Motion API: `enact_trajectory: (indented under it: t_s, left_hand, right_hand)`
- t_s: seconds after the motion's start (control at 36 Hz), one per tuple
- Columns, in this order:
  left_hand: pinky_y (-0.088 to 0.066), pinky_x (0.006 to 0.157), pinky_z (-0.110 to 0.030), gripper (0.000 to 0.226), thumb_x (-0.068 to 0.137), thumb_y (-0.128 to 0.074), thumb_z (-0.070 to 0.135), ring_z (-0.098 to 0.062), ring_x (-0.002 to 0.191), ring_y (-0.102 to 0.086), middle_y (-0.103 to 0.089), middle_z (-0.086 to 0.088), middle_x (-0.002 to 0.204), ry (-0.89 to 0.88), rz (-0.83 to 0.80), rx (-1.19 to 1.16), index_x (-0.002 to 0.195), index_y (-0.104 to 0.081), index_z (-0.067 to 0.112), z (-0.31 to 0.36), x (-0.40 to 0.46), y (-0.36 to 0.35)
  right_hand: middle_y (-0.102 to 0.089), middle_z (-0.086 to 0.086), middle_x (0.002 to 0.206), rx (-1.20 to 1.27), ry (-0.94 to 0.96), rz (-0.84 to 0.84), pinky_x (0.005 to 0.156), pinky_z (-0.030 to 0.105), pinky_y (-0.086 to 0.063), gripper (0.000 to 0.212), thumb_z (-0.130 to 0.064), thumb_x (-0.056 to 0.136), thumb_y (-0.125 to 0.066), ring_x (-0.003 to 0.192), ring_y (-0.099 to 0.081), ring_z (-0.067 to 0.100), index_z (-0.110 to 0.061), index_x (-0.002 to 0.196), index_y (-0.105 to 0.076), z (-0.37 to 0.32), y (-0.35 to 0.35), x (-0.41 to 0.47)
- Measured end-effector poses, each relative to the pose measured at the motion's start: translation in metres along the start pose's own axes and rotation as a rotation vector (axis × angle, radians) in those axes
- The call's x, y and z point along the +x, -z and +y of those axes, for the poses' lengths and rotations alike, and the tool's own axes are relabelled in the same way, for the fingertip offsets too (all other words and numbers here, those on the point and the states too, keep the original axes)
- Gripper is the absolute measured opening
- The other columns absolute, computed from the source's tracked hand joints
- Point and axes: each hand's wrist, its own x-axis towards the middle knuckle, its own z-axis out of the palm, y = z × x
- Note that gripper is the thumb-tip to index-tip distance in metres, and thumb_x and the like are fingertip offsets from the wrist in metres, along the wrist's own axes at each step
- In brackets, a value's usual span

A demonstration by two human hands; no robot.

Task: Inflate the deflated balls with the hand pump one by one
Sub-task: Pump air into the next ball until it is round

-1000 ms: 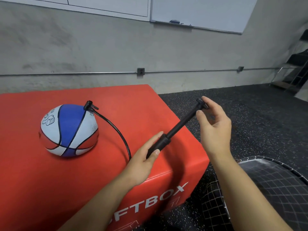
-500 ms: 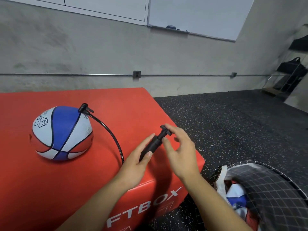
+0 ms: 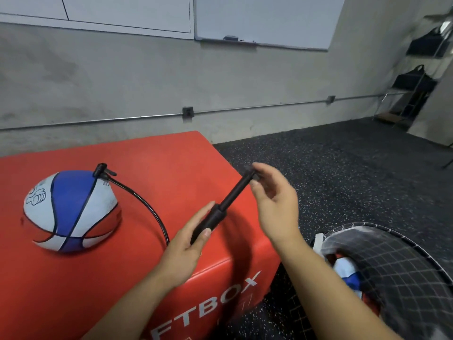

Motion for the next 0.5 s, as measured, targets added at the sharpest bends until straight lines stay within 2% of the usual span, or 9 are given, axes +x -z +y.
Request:
enact_trajectory:
  t_s: [0.06, 0.11, 0.14, 0.22, 0.31, 0.39, 0.47, 0.5]
  left_hand:
    - [-0.034, 0.123, -0.044, 0.058, 0.109, -0.055, 0.021, -0.019, 0.140, -0.051, -0.061, 0.010, 0.143, 0.004, -0.018, 0.008, 0.150, -0.042, 0.059, 0.002, -0.002, 0.000]
    - [-0.032, 0.121, -0.052, 0.058, 0.109, -0.054, 0.018, -0.018, 0.140, -0.042, -0.051, 0.012, 0.144, 0.009, -0.035, 0.020, 0.151, -0.043, 0.056, 0.004, -0.004, -0.001]
    - [-0.033, 0.120, -0.054, 0.058, 0.109, -0.054, 0.019, -0.019, 0.139, -0.039, -0.045, 0.016, 0.144, 0.010, -0.044, 0.025, 0.151, -0.042, 0.057, 0.005, -0.004, -0.001]
    - [-0.034, 0.118, -0.058, 0.059, 0.109, -0.053, 0.020, -0.022, 0.138, -0.038, -0.043, 0.019, 0.143, 0.011, -0.043, 0.035, 0.150, -0.041, 0.061, 0.005, -0.005, -0.002]
    - [-0.034, 0.117, -0.057, 0.057, 0.110, -0.053, 0.019, -0.020, 0.136, -0.035, -0.039, 0.021, 0.143, 0.010, -0.039, 0.028, 0.152, -0.042, 0.055, 0.006, -0.005, -0.001]
    - [-0.034, 0.117, -0.058, 0.056, 0.110, -0.053, 0.018, -0.022, 0.136, -0.035, -0.038, 0.018, 0.144, 0.010, -0.025, 0.012, 0.155, -0.041, 0.049, 0.006, -0.005, 0.000]
    - [-0.033, 0.118, -0.056, 0.056, 0.110, -0.053, 0.017, -0.017, 0.137, -0.036, -0.051, 0.005, 0.147, 0.016, -0.006, -0.010, 0.154, -0.042, 0.050, 0.005, -0.004, 0.001]
    - [-0.032, 0.120, -0.053, 0.056, 0.110, -0.053, 0.017, -0.014, 0.140, -0.036, -0.053, 0.007, 0.148, 0.012, -0.003, -0.015, 0.154, -0.042, 0.050, 0.005, -0.004, 0.002]
  right_hand:
    - [-0.075, -0.007, 0.114, 0.055, -0.023, 0.060, 0.098, 0.030, -0.055, 0.036, 0.001, 0.096, -0.065, 0.109, -0.071, 0.007, -0.025, 0.120, -0.071, -0.005, 0.011, 0.010]
    - [-0.075, -0.009, 0.112, 0.074, -0.024, 0.106, 0.095, 0.020, -0.053, 0.036, 0.008, 0.097, -0.063, 0.106, -0.070, 0.001, -0.019, 0.120, -0.071, -0.010, 0.023, 0.016]
    - [-0.075, -0.011, 0.112, 0.069, -0.024, 0.119, 0.096, 0.020, -0.053, 0.036, 0.008, 0.098, -0.062, 0.106, -0.070, 0.000, -0.018, 0.120, -0.071, -0.011, 0.028, 0.018]
    - [-0.075, -0.011, 0.115, 0.022, -0.034, 0.130, 0.104, 0.030, -0.053, 0.035, 0.004, 0.099, -0.063, 0.111, -0.069, 0.002, -0.020, 0.122, -0.072, -0.010, 0.033, 0.019]
    - [-0.072, -0.010, 0.126, -0.064, 0.005, 0.113, 0.110, 0.039, -0.050, 0.035, -0.004, 0.102, -0.061, 0.121, -0.065, 0.005, -0.022, 0.131, -0.069, -0.008, 0.030, 0.015]
    - [-0.064, -0.009, 0.139, -0.261, 0.130, 0.083, 0.116, 0.039, -0.043, 0.045, -0.006, 0.099, -0.062, 0.132, -0.057, 0.009, -0.021, 0.141, -0.062, -0.010, 0.022, 0.008]
    - [-0.060, -0.007, 0.142, -0.359, 0.214, 0.069, 0.119, 0.041, -0.038, 0.051, -0.007, 0.094, -0.059, 0.137, -0.052, 0.014, -0.017, 0.144, -0.060, -0.010, 0.011, 0.002]
    - [-0.060, -0.005, 0.143, -0.375, 0.223, 0.057, 0.120, 0.040, -0.037, 0.051, -0.008, 0.093, -0.057, 0.137, -0.051, 0.015, -0.015, 0.144, -0.060, -0.010, 0.007, 0.000]
